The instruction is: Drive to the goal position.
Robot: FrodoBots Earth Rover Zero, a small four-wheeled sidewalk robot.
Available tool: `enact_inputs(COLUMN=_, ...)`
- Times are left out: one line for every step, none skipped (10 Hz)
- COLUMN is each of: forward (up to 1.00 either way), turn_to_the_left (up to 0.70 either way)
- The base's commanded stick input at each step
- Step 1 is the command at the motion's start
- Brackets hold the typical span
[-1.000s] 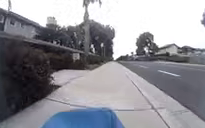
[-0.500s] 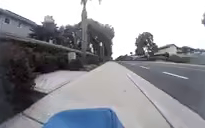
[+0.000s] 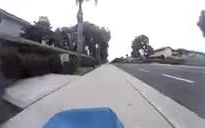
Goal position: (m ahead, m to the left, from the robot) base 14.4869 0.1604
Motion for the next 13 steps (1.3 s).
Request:
enact_inputs(forward=1.0, turn_to_the_left=0.0)
enact_inputs(forward=1.0, turn_to_the_left=0.0)
enact_inputs(forward=1.0, turn_to_the_left=0.0)
enact_inputs(forward=1.0, turn_to_the_left=0.0)
enact_inputs(forward=1.0, turn_to_the_left=0.0)
enact_inputs(forward=1.0, turn_to_the_left=0.0)
enact_inputs(forward=1.0, turn_to_the_left=0.0)
enact_inputs(forward=1.0, turn_to_the_left=0.0)
enact_inputs(forward=1.0, turn_to_the_left=0.0)
enact_inputs(forward=1.0, turn_to_the_left=0.0)
enact_inputs(forward=1.0, turn_to_the_left=0.0)
enact_inputs(forward=1.0, turn_to_the_left=0.0)
enact_inputs(forward=1.0, turn_to_the_left=0.0)
